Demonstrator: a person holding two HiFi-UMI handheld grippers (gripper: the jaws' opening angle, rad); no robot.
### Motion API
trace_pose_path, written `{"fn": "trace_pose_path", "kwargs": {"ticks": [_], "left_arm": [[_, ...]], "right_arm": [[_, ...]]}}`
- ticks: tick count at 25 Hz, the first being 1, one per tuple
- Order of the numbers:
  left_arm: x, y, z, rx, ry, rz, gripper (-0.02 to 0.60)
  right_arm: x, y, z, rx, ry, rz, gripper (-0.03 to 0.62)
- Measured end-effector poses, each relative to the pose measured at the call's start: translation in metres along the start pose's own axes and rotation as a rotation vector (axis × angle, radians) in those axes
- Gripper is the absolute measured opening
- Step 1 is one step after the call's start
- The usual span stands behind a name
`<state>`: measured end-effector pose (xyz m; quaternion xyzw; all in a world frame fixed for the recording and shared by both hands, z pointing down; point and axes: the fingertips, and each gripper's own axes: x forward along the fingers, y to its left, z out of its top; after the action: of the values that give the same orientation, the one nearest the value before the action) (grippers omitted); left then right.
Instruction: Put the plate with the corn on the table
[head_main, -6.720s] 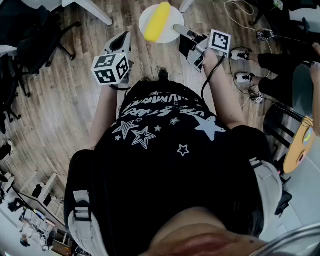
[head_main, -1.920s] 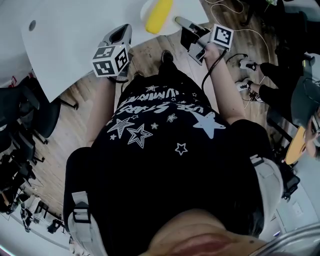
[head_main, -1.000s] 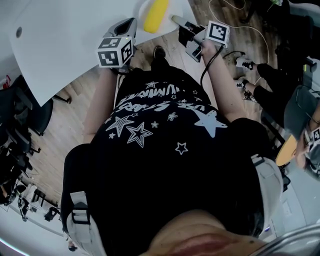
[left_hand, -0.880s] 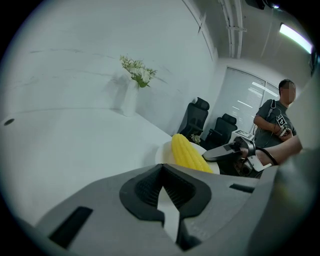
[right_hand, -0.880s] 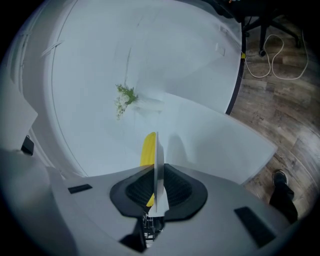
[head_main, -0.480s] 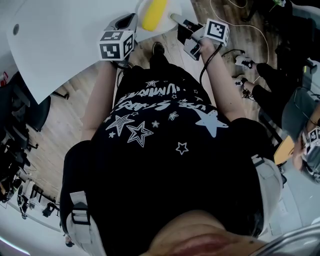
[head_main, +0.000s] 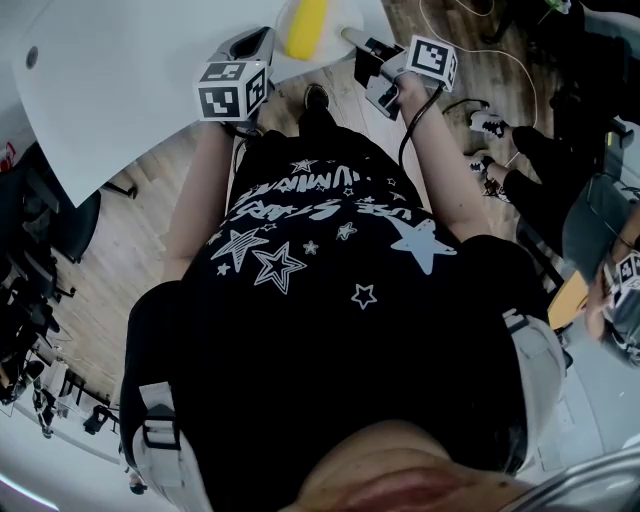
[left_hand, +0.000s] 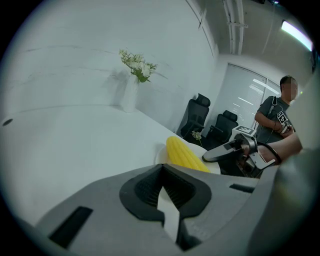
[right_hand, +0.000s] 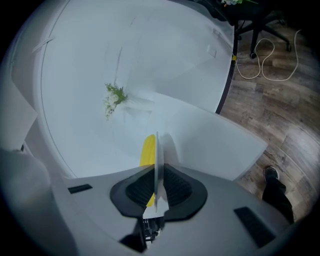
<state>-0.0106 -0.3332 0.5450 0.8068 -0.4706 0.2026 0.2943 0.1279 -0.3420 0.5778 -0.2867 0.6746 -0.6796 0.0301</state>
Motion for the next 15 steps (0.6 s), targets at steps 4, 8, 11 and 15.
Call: {"fn": "trace_pose_path", "kwargs": {"ticks": [4,8,11,15], "left_arm": [[-0.003,-0.002,0.0,-0.003,-0.004,0.001,0.005],[-0.003,-0.007,0.001,-0.002,-0.012,0.001,0.005],[-0.003,-0.011,0.004,-0.001,-0.017,0.0,0.005],[-0.006,-0.008,0.004,-0.003,-0.021,0.0,0.005]], "right_arm": [[-0.003,-0.002,0.0,0.002,-0.004,-0.06,0.031],[-0.007,-0.005,0.003,-0.057,-0.001,-0.17,0.023],[-0.01,-0.004,0.004,-0.116,0.006,-0.248,0.023],[-0.009,-0.001,0.004,-0.168,0.01,-0.326,0.034]]}}
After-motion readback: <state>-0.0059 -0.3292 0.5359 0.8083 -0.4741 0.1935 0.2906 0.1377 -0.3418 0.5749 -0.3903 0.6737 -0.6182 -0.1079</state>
